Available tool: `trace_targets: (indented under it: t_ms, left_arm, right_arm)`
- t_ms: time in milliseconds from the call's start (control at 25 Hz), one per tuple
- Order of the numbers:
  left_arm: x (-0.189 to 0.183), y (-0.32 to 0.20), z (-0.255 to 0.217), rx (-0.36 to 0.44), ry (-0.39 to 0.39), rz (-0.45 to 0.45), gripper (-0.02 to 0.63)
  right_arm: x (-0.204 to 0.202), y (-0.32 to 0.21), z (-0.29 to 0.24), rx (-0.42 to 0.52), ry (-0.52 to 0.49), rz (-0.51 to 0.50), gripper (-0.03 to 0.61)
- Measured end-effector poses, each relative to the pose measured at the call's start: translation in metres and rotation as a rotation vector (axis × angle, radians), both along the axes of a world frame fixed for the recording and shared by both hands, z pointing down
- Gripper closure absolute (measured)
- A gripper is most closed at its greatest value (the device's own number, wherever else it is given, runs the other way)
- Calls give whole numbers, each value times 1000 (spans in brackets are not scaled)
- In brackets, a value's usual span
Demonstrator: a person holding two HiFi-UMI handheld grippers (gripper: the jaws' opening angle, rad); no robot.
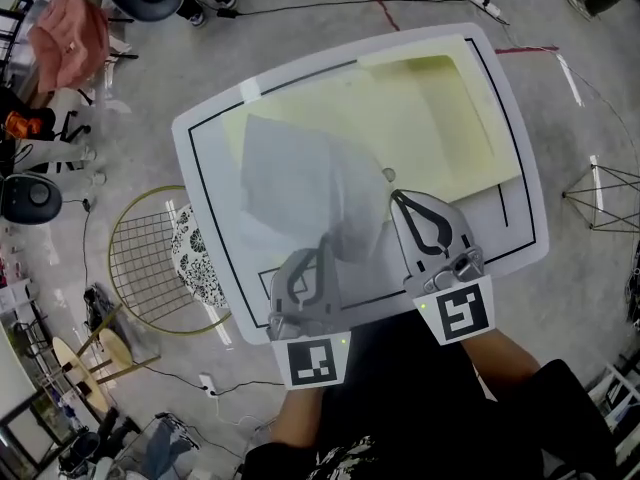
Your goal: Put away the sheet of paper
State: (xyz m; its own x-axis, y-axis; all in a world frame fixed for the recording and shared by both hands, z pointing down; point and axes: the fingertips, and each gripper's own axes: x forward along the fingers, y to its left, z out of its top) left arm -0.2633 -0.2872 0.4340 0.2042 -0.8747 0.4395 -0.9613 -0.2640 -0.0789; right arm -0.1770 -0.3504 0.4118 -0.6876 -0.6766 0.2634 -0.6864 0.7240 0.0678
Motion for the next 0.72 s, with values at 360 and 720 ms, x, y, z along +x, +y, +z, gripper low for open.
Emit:
trace_targets:
  t_ms: [360, 720]
  left_arm:
    - [-29, 19, 38, -130, -41, -77, 612]
    - [-53, 15, 63, -238, -151, -74, 612]
  right_arm:
    - [-12, 3, 24, -31, 5, -50, 580]
    - [-3, -6, 39, -61, 11, -51, 579]
